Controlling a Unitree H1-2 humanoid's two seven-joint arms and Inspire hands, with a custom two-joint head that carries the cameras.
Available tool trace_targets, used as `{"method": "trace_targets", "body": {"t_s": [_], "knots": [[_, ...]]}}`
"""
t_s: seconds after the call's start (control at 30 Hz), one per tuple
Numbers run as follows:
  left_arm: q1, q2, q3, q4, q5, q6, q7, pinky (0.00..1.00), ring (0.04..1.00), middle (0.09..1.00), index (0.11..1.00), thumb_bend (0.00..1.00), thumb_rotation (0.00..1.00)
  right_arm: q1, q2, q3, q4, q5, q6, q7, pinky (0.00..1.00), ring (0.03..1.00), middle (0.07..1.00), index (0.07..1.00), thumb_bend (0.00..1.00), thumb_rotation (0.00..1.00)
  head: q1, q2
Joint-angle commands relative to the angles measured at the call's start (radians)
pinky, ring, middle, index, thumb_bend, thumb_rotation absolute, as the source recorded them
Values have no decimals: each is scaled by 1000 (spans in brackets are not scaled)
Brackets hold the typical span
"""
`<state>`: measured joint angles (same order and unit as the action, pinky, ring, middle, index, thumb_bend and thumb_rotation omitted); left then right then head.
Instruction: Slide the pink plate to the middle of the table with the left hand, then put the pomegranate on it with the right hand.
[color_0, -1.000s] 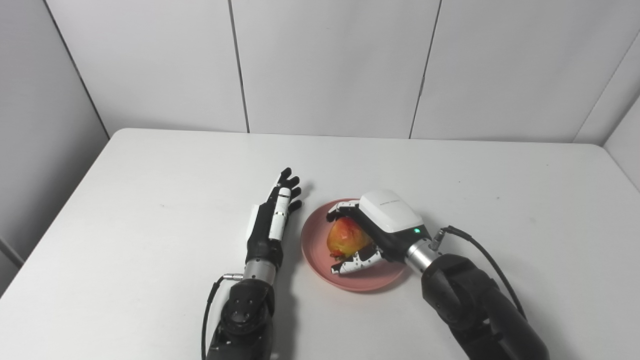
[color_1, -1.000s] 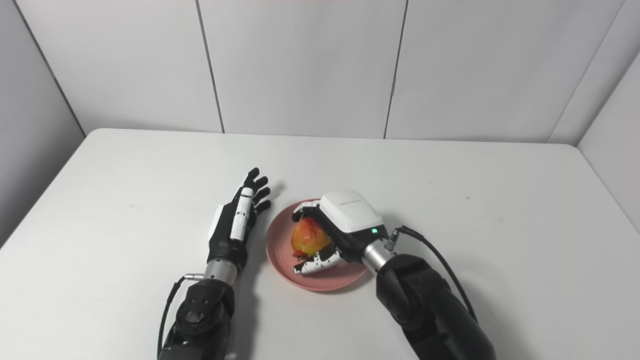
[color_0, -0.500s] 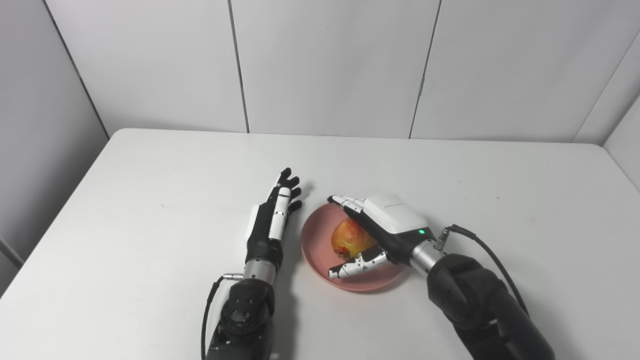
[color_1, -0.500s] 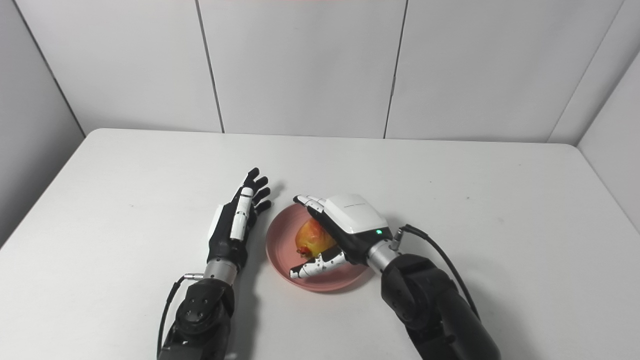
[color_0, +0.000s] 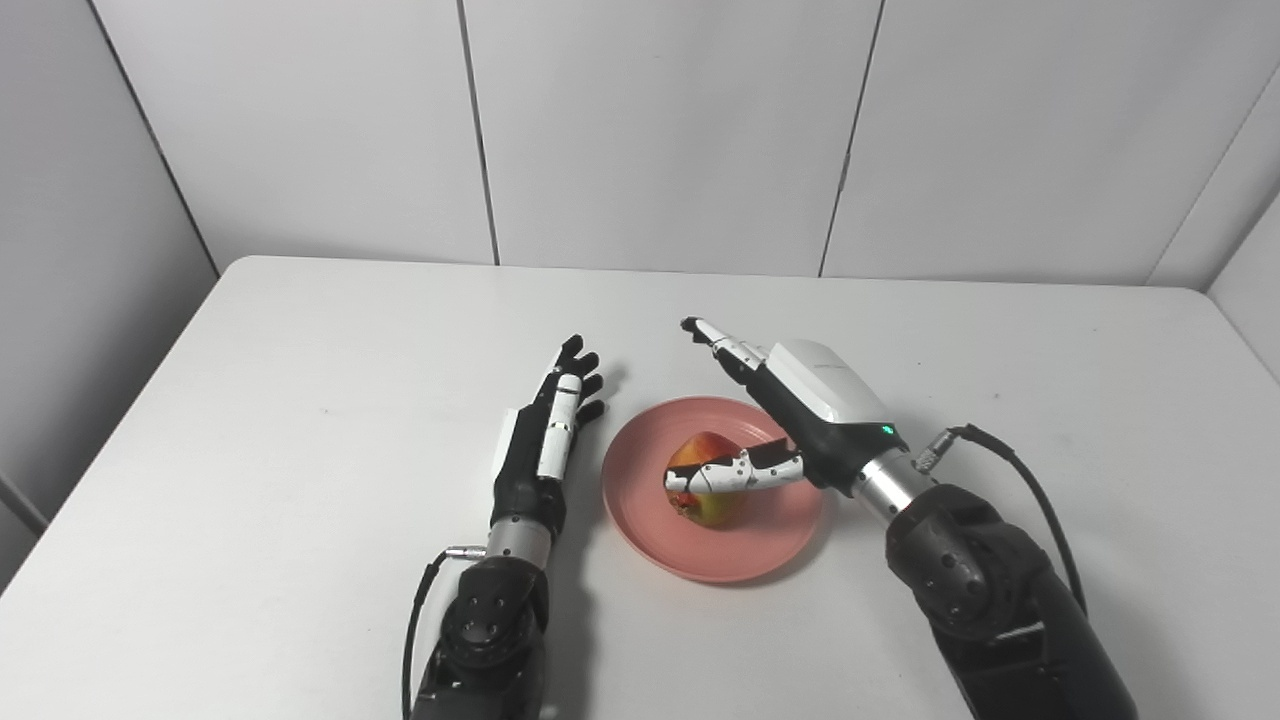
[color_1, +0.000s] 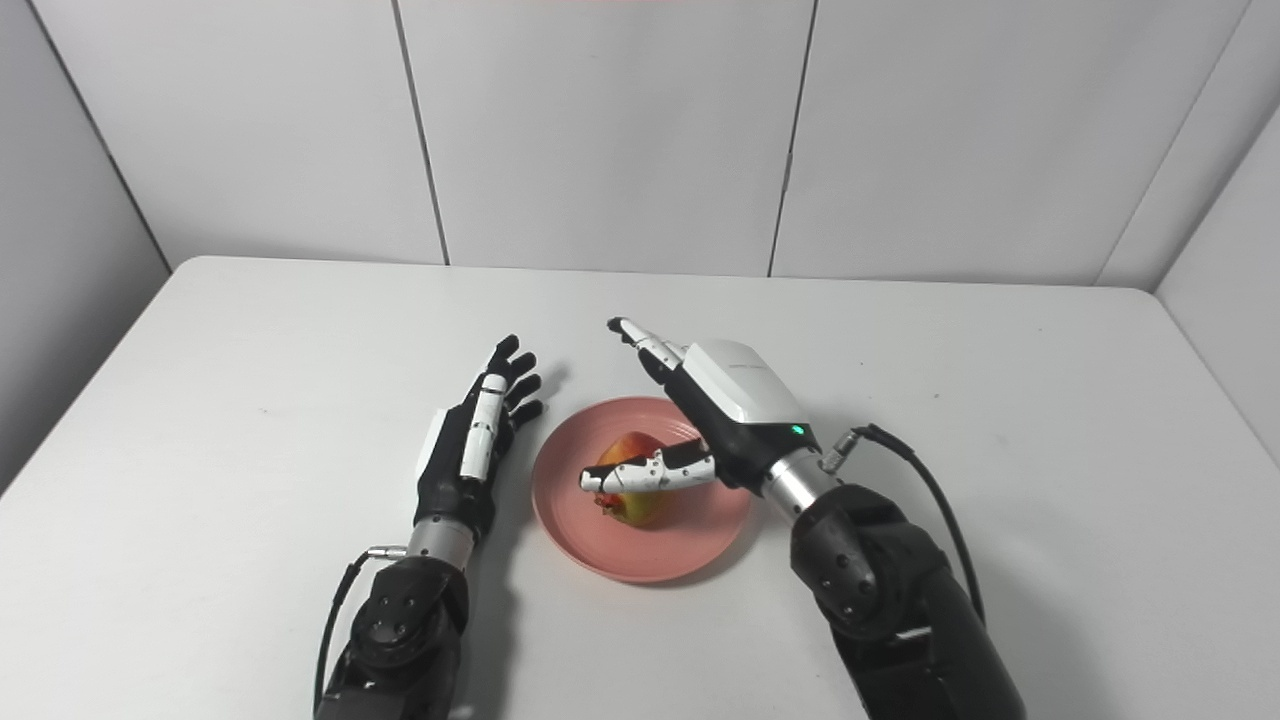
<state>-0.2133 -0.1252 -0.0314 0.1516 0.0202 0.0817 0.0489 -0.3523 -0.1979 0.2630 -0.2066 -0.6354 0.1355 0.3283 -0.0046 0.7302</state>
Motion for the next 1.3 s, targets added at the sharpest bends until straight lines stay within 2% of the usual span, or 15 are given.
{"method": "trace_targets", "body": {"t_s": [0.0, 0.13, 0.3, 0.43, 0.57, 0.77, 1.07, 1.17, 1.27], "knots": [[-14, -5, -1, -14, -8, 10, -2, 870, 908, 922, 920, 394, 1000, -14, 3, -42, -41, 39, -57, -73, 789, 892, 944, 976, 1000, 717, -2, -1], [-13, 3, -5, -8, 1, 0, -5, 872, 909, 924, 923, 395, 1000, -2, -8, -97, -41, 85, -59, -117, 812, 898, 939, 968, 1000, 833, -12, -7], [-12, 7, -3, -7, 1, 4, -2, 872, 907, 921, 923, 418, 1000, 15, -24, -148, -24, 156, -41, -131, 822, 906, 947, 970, 961, 985, -19, -11], [-10, 10, -1, -12, -4, 5, -6, 878, 910, 926, 928, 421, 1000, 58, 5, -206, -26, 255, 21, -131, 847, 922, 953, 958, 932, 999, -26, -11], [-5, 13, 5, -6, -8, -18, -9, 877, 910, 924, 926, 430, 1000, 100, 40, -247, 6, 377, -18, -147, 832, 933, 962, 960, 882, 1000, -35, -20], [16, 19, 5, -31, -13, -27, -18, 881, 915, 926, 928, 424, 1000, 149, 66, -251, 60, 424, -69, -193, 861, 939, 964, 963, 857, 1000, -35, -26], [77, 16, 8, -108, -40, -25, -33, 922, 927, 937, 935, 397, 1000, 179, 104, -250, 85, 556, -9, -173, 990, 997, 999, 1000, 797, 1000, -26, -34], [105, 16, 2, -143, -45, -8, -43, 946, 940, 951, 950, 390, 1000, 186, 115, -244, 92, 576, -9, -177, 990, 996, 1000, 1000, 751, 1000, -25, -36], [116, 25, -3, -144, -46, -11, -51, 953, 947, 960, 958, 391, 1000, 193, 142, -248, 94, 611, 20, -181, 1000, 999, 1000, 1000, 691, 1000, -30, -46]]}}
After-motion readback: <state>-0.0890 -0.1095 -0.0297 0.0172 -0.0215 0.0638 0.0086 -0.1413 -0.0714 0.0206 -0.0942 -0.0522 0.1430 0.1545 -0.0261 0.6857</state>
